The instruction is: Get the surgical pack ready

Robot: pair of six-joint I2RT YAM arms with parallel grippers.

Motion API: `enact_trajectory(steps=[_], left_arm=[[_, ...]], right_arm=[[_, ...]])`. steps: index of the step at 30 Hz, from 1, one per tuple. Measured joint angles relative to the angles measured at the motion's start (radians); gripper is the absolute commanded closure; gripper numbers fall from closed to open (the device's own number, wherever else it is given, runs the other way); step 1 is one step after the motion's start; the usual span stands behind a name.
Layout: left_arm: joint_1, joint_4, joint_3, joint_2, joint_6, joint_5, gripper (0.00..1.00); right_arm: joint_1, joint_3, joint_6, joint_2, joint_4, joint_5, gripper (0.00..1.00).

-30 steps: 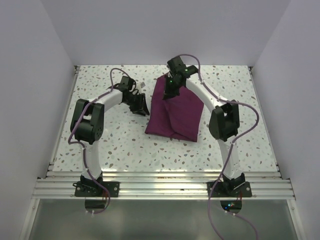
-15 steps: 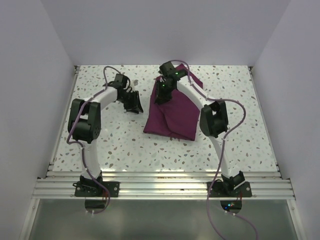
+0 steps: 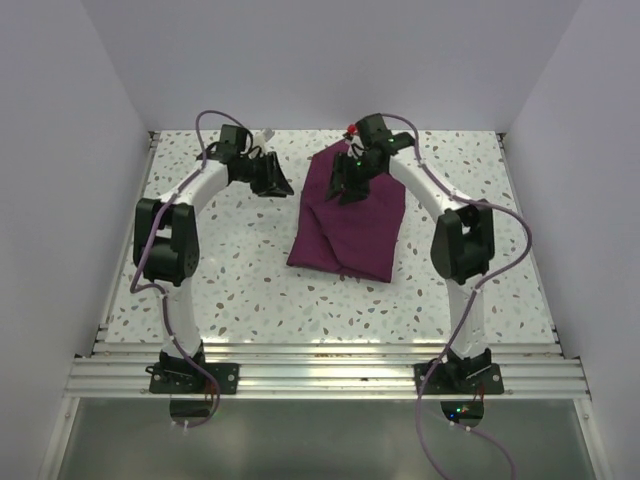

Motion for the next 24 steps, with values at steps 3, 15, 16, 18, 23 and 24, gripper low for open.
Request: enact_trajectory(steps=[3,15,16,18,23,24], left_arm=[[-0.002,0.058,-0.008,0.000,-0.048,0.057,0.69],[-0.085,0.366,-0.088,0.014,-0.240,0.182,0.71],[-0.097,0.390,-0.095,0.021,-0.255,0.189,0.71],[-0.114,0.419,-0.108,0.042,-0.281,0.207,0.71],[-0.124,0.437,-0.150,0.101,-0.307,0.216,0.71],[-0.124,0.435,-0.153,0.110,-0.307,0.216,0.71]], right_arm=[[-0.040,-0.164,-0.004,-0.112,0.049,-0.045,0.95],[0.002,-0.494,0.041,-0.162,0.280,-0.274,1.00],[0.003,-0.512,0.043,-0.162,0.293,-0.285,1.00],[0.003,-0.553,0.043,-0.162,0.317,-0.298,1.00],[0.003,-0.654,0.042,-0.162,0.353,-0.322,1.00],[0.003,-0.673,0.042,-0.162,0.362,-0.327,1.00]])
